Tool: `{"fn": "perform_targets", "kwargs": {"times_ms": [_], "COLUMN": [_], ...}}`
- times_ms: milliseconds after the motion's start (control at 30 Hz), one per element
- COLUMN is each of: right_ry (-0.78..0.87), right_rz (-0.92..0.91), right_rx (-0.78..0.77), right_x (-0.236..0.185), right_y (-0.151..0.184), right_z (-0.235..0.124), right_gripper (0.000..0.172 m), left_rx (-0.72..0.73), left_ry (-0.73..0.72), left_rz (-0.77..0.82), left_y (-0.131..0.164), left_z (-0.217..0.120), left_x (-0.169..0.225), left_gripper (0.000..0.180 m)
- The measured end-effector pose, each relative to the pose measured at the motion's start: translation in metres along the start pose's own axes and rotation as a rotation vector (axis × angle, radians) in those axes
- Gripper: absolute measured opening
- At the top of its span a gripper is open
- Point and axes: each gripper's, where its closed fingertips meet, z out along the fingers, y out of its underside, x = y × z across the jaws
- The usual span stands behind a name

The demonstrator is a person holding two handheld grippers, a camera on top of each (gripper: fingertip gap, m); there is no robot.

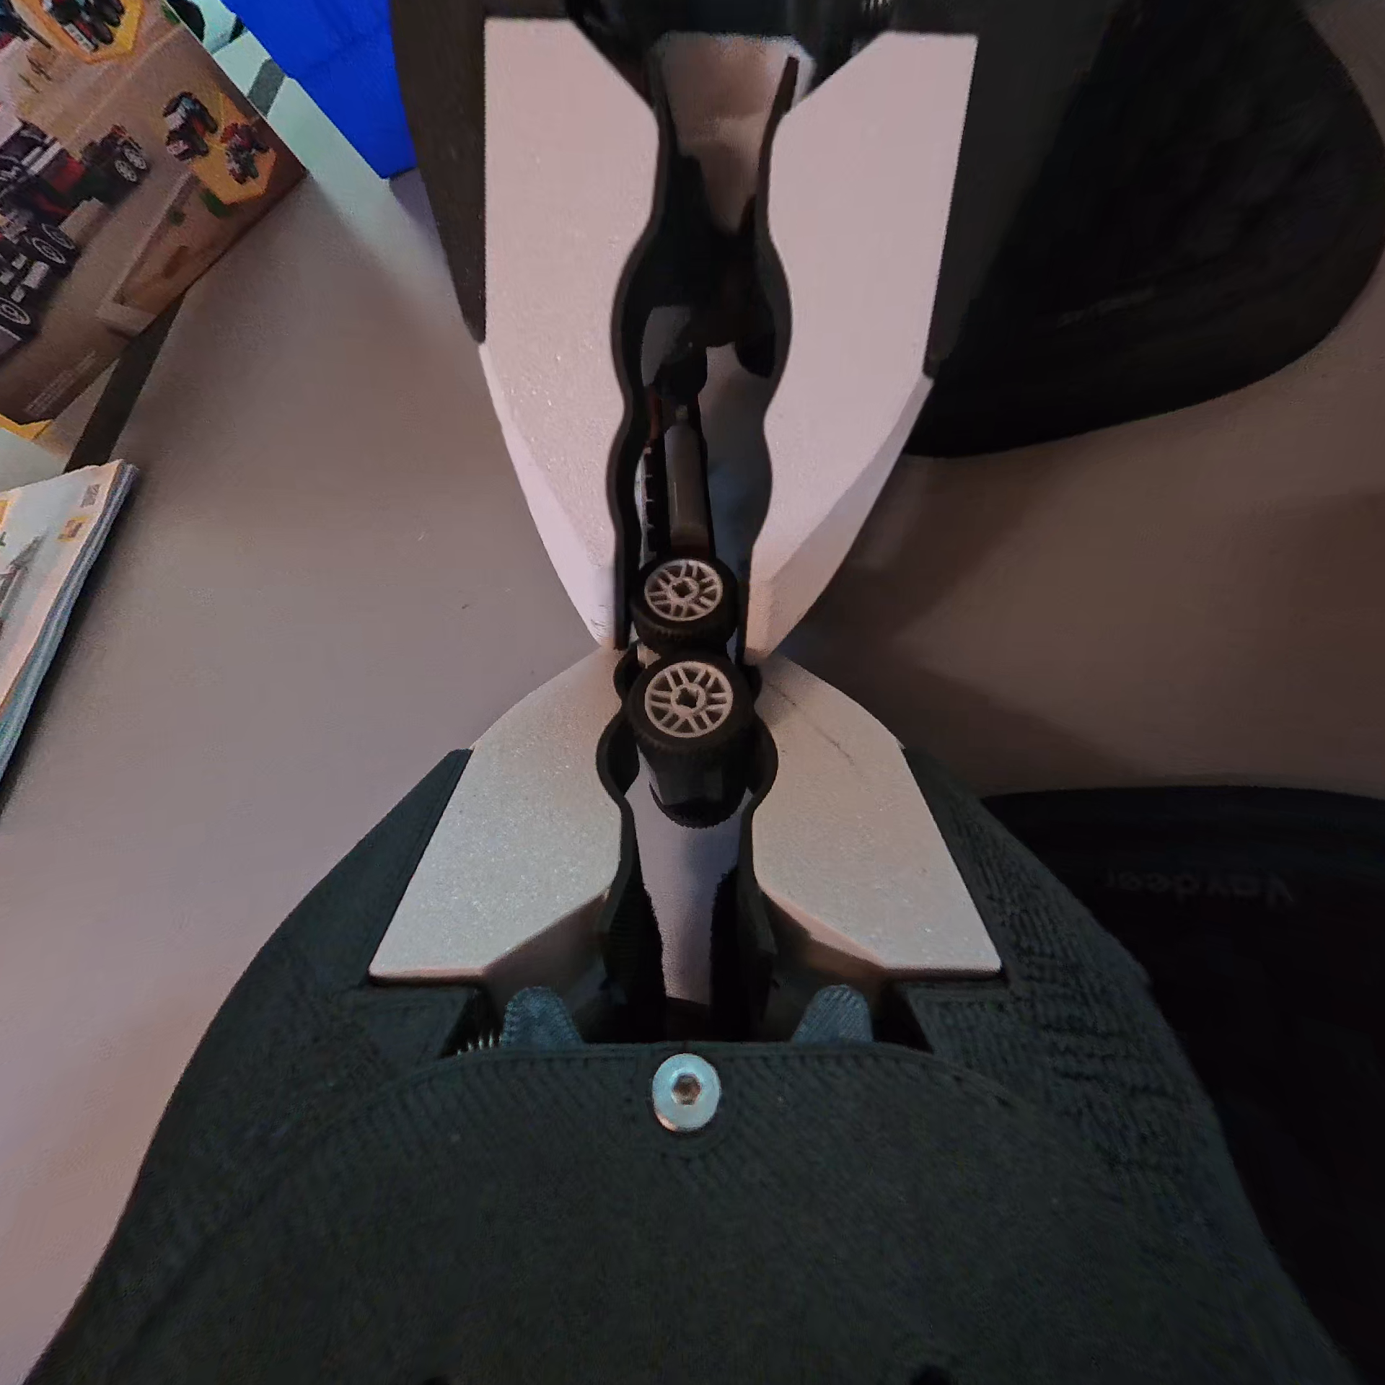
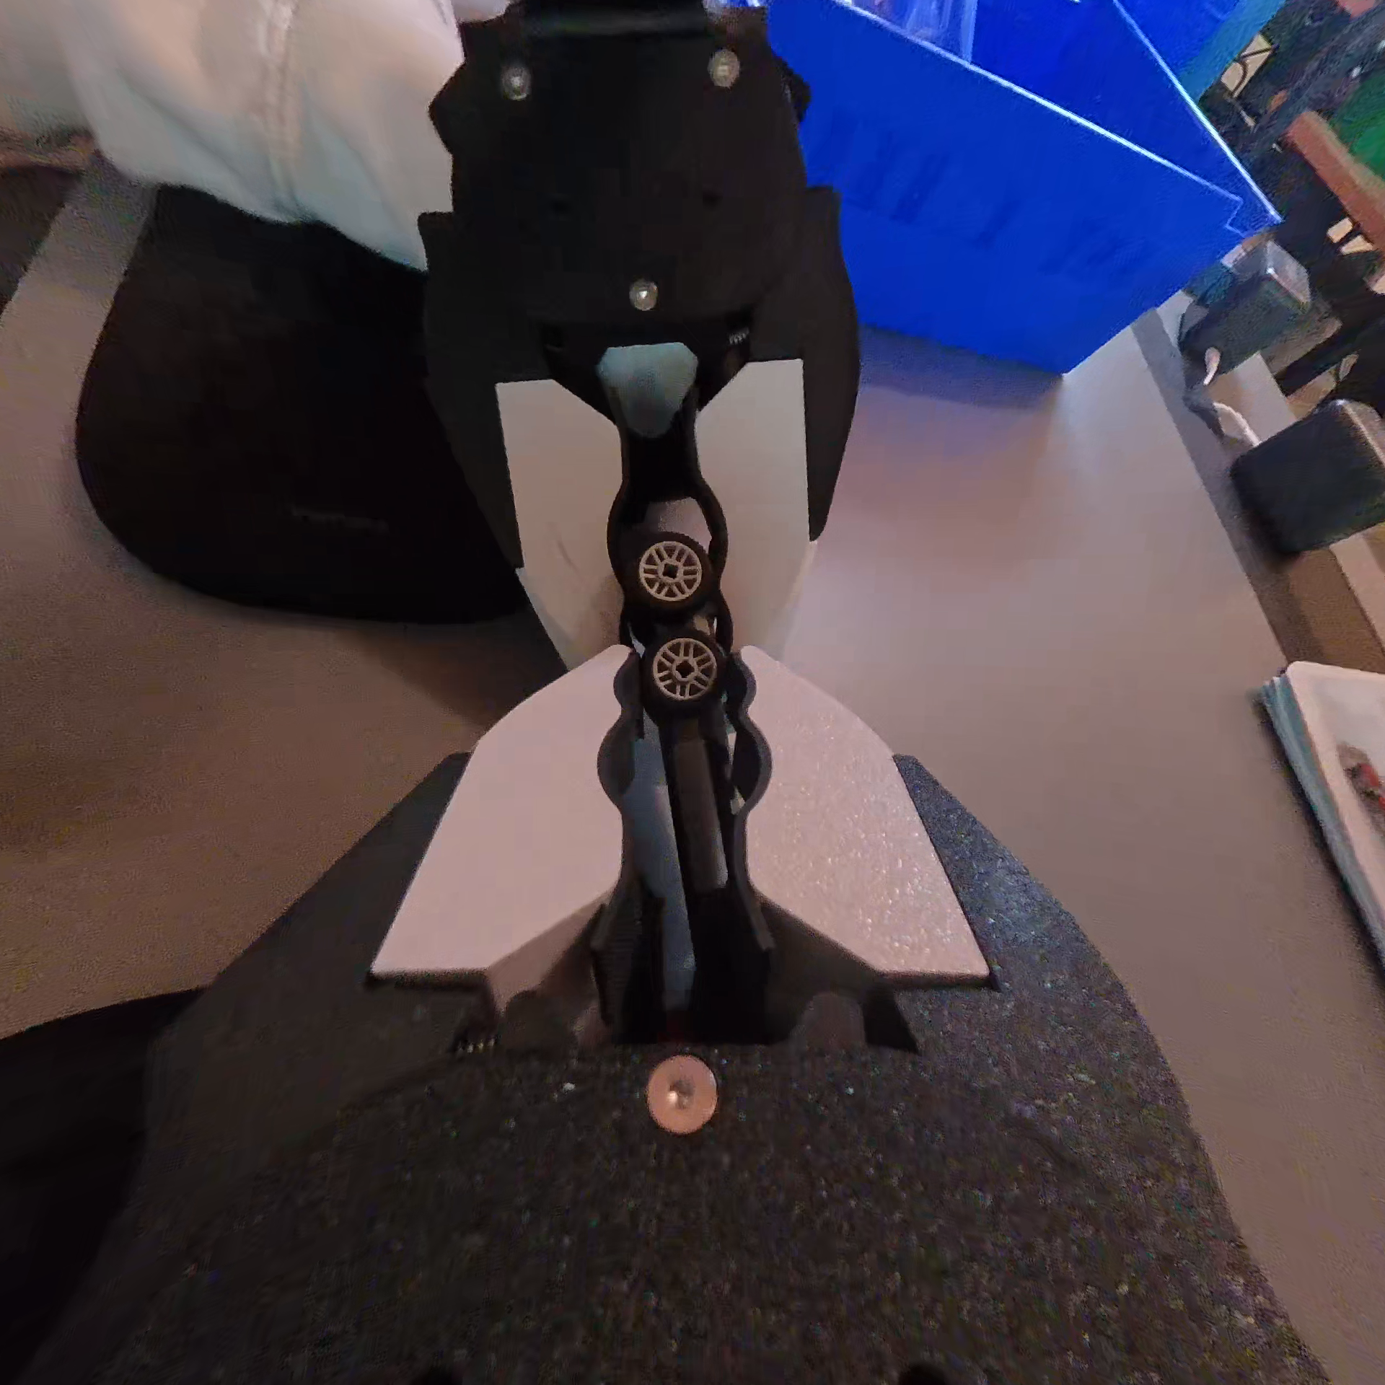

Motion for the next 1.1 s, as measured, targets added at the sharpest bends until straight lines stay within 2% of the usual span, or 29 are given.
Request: {"fn": "perform_targets", "kwargs": {"times_ms": [33, 133, 167, 233, 333, 367, 433, 500, 533, 567, 600, 633, 667, 733, 833, 867, 967, 1100], "right_ry": [0.029, 0.150, 0.162, 0.130, 0.022, 0.000, -0.031, -0.033, -0.045, -0.098, -0.102, 0.010, 0.102, 0.063, -0.005, 0.002, 0.045, -0.001], "right_rz": [-0.067, -0.436, -0.466, -0.378, -0.084, -0.036, 0.013, -0.011, 0.012, 0.180, 0.323, 0.247, 0.114, 0.050, 0.076, 0.049, -0.019, -0.013], "right_rx": [-0.017, -0.081, -0.073, -0.022, 0.057, 0.084, 0.131, 0.137, 0.220, 0.550, 0.654, 0.581, 0.430, 0.181, 0.084, 0.043, 0.009, -0.121], "right_x": [0.000, -0.007, -0.008, -0.008, -0.008, -0.008, -0.009, -0.012, -0.013, -0.007, 0.012, 0.027, 0.032, 0.019, -0.004, -0.006, -0.004, -0.003], "right_y": [0.000, -0.001, -0.002, -0.003, -0.007, -0.008, -0.011, -0.012, -0.023, -0.068, -0.082, -0.073, -0.053, -0.015, -0.002, 0.000, -0.008, 0.005], "right_z": [-0.001, -0.004, -0.005, -0.009, -0.013, -0.016, -0.021, -0.024, -0.030, -0.059, -0.076, -0.078, -0.072, -0.056, -0.038, -0.032, -0.017, -0.002], "right_gripper": [0.021, 0.021, 0.021, 0.021, 0.020, 0.019, 0.019, 0.019, 0.000, 0.000, 0.000, 0.000, 0.000, 0.003, 0.038, 0.042, 0.038, 0.035], "left_rx": [0.000, -0.020, -0.027, -0.022, -0.002, 0.004, 0.025, 0.028, 0.017, -0.038, -0.054, -0.042, -0.033, -0.028, -0.018, -0.016, -0.001, 0.001], "left_ry": [0.006, 0.029, 0.045, 0.061, 0.045, 0.037, 0.031, 0.031, 0.031, 0.031, 0.034, 0.029, 0.026, 0.049, 0.055, 0.048, 0.028, 0.012], "left_rz": [-0.005, 0.002, 0.006, -0.007, 0.001, 0.011, 0.020, 0.028, 0.025, 0.014, 0.009, 0.024, 0.031, -0.009, -0.014, -0.010, 0.011, 0.048], "left_y": [0.000, 0.002, 0.002, 0.001, -0.002, -0.003, -0.006, -0.007, -0.005, 0.002, 0.004, 0.003, 0.002, 0.002, 0.001, 0.001, -0.001, -0.002], "left_z": [0.000, 0.002, 0.002, 0.003, 0.001, 0.001, 0.000, 0.001, 0.001, 0.003, 0.004, 0.003, 0.003, 0.002, 0.002, 0.002, 0.001, 0.001], "left_x": [0.000, 0.004, 0.006, 0.007, 0.007, 0.007, 0.007, 0.008, 0.008, 0.007, 0.006, 0.007, 0.007, 0.007, 0.006, 0.006, 0.005, 0.005], "left_gripper": [0.023, 0.024, 0.024, 0.023, 0.024, 0.024, 0.024, 0.024, 0.023, 0.023, 0.023, 0.023, 0.023, 0.023, 0.023, 0.023, 0.023, 0.023]}}
